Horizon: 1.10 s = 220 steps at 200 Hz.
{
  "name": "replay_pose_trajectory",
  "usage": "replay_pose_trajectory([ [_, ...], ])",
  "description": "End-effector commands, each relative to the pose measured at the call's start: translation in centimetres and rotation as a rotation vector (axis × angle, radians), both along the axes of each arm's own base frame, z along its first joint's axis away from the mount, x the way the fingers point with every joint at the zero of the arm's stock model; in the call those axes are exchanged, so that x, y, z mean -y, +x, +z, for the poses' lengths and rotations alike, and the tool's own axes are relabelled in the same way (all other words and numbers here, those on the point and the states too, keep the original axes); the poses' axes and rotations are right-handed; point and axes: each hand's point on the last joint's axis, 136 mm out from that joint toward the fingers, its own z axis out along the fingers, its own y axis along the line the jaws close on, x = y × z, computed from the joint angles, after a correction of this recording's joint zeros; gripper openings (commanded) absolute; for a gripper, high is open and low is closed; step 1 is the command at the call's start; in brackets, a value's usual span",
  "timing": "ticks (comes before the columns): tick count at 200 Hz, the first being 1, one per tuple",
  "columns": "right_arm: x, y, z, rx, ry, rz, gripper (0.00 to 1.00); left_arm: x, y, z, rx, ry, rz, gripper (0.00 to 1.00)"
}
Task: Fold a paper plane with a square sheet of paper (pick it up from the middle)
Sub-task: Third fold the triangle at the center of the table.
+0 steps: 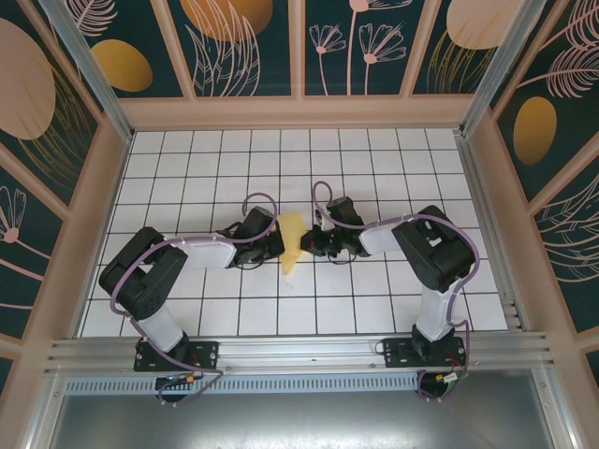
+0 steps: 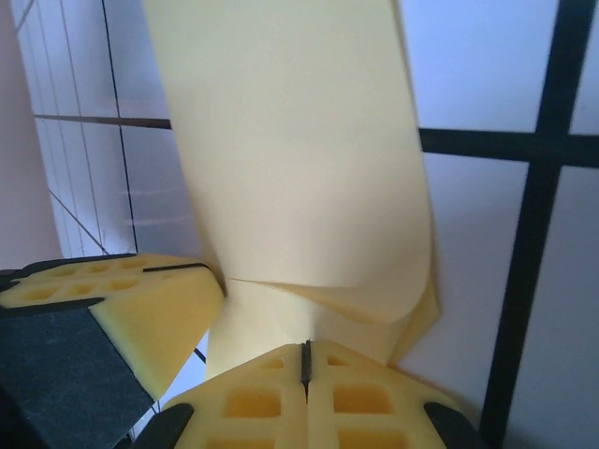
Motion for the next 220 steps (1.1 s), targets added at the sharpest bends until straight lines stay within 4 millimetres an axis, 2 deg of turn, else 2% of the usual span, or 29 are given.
replay_pose_trajectory([
  [1, 1.6, -1.1, -2.9, -0.073, -0.077, -0.049, 0.00, -1.1, -0.4, -1.7, -0.037, 0.087, 0.000, 0.00],
  [39, 1.8, -1.1, -3.3, -0.088, -0.086, -0.069, 0.01, -0.6, 0.0, -0.5, -0.024, 0.068, -0.005, 0.00],
  [43, 1.8, -1.0, -3.4, -0.090, -0.087, -0.073, 0.01, -0.4, 0.3, 0.7, 0.003, 0.048, -0.004, 0.00],
  [70, 2.2, -1.1, -3.8, -0.097, -0.120, -0.095, 0.01, 0.2, 0.6, 3.3, 0.042, -0.021, 0.015, 0.00],
  [93, 2.3, -1.3, -4.1, -0.110, -0.129, -0.099, 0.01, 1.2, -0.9, 5.3, 0.045, -0.161, 0.065, 0.14],
  [111, 2.4, -1.5, -4.4, -0.115, -0.132, -0.104, 0.01, 1.9, -2.0, 6.0, 0.027, -0.223, 0.071, 0.20],
  [130, 2.4, -1.5, -4.6, -0.120, -0.132, -0.107, 0.01, 3.1, -2.9, 6.7, 0.023, -0.293, 0.062, 0.22],
  [165, 2.5, -1.5, -4.6, -0.123, -0.138, -0.110, 0.00, 4.7, -3.8, 6.2, 0.001, -0.324, 0.046, 0.20],
  [220, 2.6, -1.7, -4.8, -0.128, -0.141, -0.107, 0.00, 4.5, -4.0, 3.2, -0.045, -0.278, 0.068, 0.14],
])
